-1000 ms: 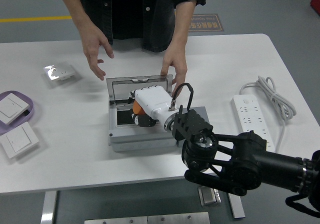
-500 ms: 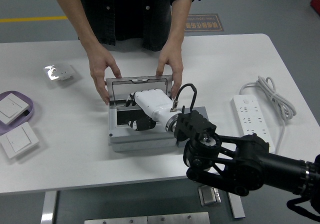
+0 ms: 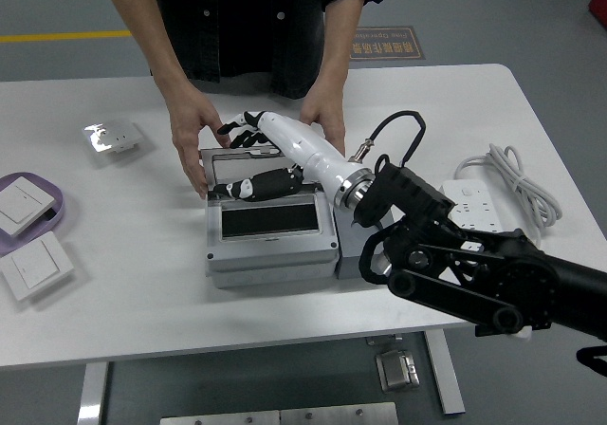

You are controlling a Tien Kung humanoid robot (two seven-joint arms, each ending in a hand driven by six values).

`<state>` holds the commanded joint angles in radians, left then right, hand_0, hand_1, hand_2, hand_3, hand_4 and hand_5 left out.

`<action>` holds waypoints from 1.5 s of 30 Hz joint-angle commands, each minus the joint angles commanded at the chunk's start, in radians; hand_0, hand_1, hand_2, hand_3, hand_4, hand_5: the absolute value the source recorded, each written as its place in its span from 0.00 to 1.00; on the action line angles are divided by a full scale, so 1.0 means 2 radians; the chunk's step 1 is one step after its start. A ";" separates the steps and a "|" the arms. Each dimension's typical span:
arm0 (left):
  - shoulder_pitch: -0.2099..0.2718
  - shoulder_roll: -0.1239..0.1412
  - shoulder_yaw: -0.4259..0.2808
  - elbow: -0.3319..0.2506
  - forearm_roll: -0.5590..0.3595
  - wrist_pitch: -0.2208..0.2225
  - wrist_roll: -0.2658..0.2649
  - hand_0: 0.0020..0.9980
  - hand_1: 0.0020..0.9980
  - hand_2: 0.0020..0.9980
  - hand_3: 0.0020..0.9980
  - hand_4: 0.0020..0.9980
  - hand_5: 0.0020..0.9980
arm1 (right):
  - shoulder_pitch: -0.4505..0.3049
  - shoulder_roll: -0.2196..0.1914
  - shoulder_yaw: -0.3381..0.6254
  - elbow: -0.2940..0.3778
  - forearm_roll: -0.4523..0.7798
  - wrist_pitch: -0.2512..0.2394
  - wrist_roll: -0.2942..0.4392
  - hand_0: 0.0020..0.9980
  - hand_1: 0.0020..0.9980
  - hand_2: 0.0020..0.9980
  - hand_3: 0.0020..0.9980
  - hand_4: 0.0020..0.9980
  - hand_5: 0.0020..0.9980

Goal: Pick up the cylinder from the cube,place it in the box,flap close box

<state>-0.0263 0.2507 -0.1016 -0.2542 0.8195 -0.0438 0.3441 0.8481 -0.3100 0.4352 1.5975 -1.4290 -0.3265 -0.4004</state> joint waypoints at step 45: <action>-0.002 0.000 0.027 -0.007 -0.031 0.009 -0.013 0.62 0.63 0.56 0.62 0.68 0.33 | -0.017 -0.068 -0.110 0.020 0.064 -0.062 0.018 0.62 0.62 0.65 0.69 0.84 0.42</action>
<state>-0.0302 0.2510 -0.0482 -0.2688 0.7569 -0.0260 0.3189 0.8139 -0.4455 0.2156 1.6378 -1.3005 -0.4512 -0.3635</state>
